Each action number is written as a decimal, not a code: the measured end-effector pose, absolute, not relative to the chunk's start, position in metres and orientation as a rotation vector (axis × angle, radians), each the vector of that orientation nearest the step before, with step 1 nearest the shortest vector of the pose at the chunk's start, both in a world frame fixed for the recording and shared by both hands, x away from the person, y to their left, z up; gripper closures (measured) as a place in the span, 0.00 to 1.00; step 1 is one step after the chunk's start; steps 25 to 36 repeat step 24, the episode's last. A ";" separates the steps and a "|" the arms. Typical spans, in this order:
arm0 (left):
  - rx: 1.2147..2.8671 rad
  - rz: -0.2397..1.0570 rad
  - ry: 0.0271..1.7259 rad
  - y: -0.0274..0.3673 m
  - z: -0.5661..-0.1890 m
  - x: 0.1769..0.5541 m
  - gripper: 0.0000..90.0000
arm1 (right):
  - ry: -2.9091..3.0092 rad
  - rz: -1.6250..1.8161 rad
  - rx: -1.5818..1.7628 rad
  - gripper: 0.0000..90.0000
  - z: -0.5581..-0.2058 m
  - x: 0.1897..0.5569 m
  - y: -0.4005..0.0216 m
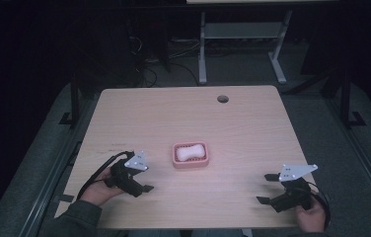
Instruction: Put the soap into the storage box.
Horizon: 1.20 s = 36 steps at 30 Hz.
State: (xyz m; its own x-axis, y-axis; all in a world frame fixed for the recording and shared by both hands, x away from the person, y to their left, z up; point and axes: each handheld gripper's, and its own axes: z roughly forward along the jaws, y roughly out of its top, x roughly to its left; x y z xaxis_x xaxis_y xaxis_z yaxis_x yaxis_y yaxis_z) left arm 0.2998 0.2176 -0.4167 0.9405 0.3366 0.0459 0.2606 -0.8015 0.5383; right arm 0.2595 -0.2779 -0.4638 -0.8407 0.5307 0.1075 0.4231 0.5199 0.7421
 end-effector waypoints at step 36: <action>2.495 0.243 0.501 0.239 -0.425 0.272 0.32 | 2.609 1.240 0.800 0.16 -0.459 0.257 -0.278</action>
